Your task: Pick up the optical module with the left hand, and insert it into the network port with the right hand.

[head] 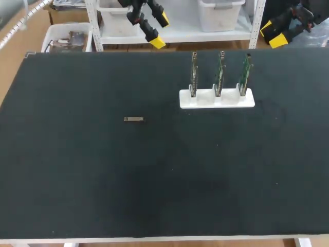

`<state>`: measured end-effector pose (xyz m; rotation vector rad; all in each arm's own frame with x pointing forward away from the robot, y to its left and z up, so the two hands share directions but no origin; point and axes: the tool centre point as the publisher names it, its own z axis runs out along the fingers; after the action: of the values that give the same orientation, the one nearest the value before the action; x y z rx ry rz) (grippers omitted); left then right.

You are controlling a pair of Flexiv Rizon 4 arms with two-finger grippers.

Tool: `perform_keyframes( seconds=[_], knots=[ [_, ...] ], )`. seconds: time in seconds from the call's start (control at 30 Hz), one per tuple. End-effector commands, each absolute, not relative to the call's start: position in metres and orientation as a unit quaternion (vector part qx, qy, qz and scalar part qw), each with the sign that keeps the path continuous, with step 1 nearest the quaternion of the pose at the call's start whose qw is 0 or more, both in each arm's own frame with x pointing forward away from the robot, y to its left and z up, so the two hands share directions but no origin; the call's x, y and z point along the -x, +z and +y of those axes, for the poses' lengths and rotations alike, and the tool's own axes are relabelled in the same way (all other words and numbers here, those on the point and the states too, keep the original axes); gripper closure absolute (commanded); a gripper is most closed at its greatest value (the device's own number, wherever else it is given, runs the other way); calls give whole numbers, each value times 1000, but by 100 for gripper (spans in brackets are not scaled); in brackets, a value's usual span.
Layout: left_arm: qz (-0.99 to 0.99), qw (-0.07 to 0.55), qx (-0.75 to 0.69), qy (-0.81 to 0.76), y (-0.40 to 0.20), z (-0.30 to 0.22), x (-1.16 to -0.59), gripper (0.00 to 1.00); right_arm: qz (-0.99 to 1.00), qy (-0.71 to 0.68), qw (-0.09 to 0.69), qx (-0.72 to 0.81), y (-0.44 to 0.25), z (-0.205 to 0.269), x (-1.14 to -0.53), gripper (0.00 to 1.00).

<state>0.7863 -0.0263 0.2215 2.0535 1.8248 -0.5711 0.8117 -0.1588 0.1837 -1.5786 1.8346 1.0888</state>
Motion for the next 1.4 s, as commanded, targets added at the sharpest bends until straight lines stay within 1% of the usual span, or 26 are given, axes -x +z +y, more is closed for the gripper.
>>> perform_keyframes(
  seconds=[0.03, 0.33, 0.53, 0.7, 0.77, 0.93, 1.4],
  knots=[
    [644, 151, -729, -178, 222, -16, -774, 0, 639, 448, 196, 594, 184, -160, -820, 0],
    [656, 89, -739, -123, 214, 8, -767, 0, 639, 448, 196, 594, 184, -160, -820, 0],
    [663, -4, -748, -29, 203, 12, -767, 0, 639, 448, 196, 594, 184, -160, -820, 0],
    [661, -23, -750, -9, 199, 11, -768, 0, 639, 448, 196, 594, 184, -160, -820, 0],
    [663, -26, -748, -7, 197, 12, -769, 0, 639, 448, 196, 594, 184, -160, -820, 0],
    [680, 15, -732, -33, 198, 14, -775, 0, 639, 448, 196, 594, 184, -160, -820, 0],
    [680, 15, -732, -33, 198, 14, -775, 0, 639, 448, 196, 594, 184, -160, -820, 0]
  ],
)
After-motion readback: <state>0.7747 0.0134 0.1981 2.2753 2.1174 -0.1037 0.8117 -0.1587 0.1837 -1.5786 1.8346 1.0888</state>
